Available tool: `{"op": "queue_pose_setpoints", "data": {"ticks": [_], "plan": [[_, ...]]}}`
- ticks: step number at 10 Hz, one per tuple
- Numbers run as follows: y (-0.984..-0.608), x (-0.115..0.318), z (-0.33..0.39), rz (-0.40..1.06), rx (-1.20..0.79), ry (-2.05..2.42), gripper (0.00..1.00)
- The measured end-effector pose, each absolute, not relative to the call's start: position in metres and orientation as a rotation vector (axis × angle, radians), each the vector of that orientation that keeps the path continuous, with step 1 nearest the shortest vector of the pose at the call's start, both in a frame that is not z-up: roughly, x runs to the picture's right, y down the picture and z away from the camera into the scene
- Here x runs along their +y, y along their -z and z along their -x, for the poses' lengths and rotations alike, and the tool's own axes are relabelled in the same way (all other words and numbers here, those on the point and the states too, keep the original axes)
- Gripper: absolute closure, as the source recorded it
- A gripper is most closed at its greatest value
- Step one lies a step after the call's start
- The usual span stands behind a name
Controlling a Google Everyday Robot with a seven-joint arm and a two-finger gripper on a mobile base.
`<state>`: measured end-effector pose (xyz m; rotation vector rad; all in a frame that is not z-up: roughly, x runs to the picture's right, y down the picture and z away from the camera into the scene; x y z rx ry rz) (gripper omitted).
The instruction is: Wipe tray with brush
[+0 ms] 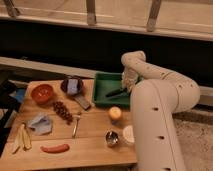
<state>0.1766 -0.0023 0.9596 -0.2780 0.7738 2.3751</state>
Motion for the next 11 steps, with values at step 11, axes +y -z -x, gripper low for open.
{"op": "queue_pose_setpoints", "data": {"ticks": [11], "plan": [[-0.928,-0.009,-0.166,0.364,0.691,-2.301,1.0]]}}
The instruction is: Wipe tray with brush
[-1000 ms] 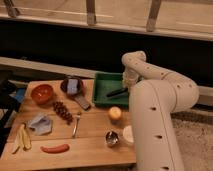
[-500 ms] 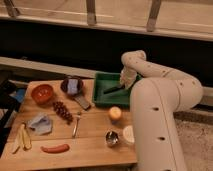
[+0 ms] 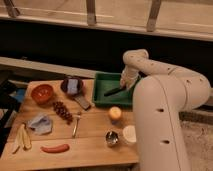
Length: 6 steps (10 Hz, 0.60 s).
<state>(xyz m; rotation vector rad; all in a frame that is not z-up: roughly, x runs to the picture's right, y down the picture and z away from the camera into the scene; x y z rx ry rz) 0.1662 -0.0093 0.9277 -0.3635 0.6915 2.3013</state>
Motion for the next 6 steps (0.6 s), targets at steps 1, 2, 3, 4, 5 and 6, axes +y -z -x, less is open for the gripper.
{"op": "queue_pose_setpoints", "data": {"ticks": [1,2,3,4,5,6], "plan": [[-0.929,-0.008,-0.177,0.341,0.721,-2.299,1.0],[-0.931,-0.009,-0.188,0.313,0.74,-2.306,1.0],[-0.936,-0.016,-0.193,0.288,0.728,-2.325,1.0],[-0.939,-0.021,-0.191,0.284,0.704,-2.337,1.0],[-0.94,-0.027,-0.185,0.289,0.659,-2.354,1.0],[-0.939,-0.031,-0.175,0.31,0.611,-2.367,1.0]]}}
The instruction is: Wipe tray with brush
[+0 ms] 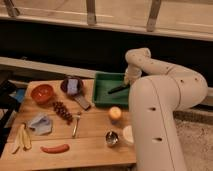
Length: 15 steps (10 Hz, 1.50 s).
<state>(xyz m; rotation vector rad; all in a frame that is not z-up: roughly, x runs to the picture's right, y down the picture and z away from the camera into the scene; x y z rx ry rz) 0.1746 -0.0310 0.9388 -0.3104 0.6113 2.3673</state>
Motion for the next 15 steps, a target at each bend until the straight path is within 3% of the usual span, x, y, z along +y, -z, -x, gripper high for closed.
{"op": "queue_pose_setpoints", "data": {"ticks": [2,5,11,15], "plan": [[-0.931,-0.035,-0.146,0.439,0.525,-2.38,1.0],[-0.917,-0.021,-0.139,0.567,0.566,-2.339,1.0],[-0.916,0.004,-0.2,0.543,0.678,-2.329,1.0],[-0.931,-0.014,-0.162,0.616,0.585,-2.321,1.0]]}}
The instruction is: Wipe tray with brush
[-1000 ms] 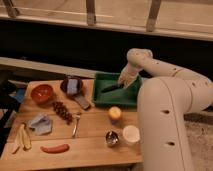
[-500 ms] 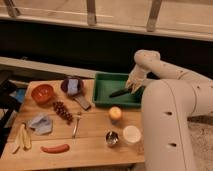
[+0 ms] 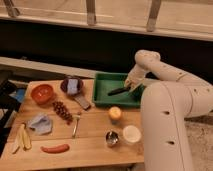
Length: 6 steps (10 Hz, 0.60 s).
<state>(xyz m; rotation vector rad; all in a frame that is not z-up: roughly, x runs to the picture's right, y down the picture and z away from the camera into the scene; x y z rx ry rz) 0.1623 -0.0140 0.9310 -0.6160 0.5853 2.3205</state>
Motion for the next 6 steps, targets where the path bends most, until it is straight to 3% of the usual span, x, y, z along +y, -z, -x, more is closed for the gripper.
{"op": "queue_pose_setpoints", "data": {"ticks": [3,6], "plan": [[-0.917,-0.027,-0.104,0.734,0.451,-2.198,1.0],[-0.891,-0.017,-0.084,0.748,0.371,-1.973,1.0]]}}
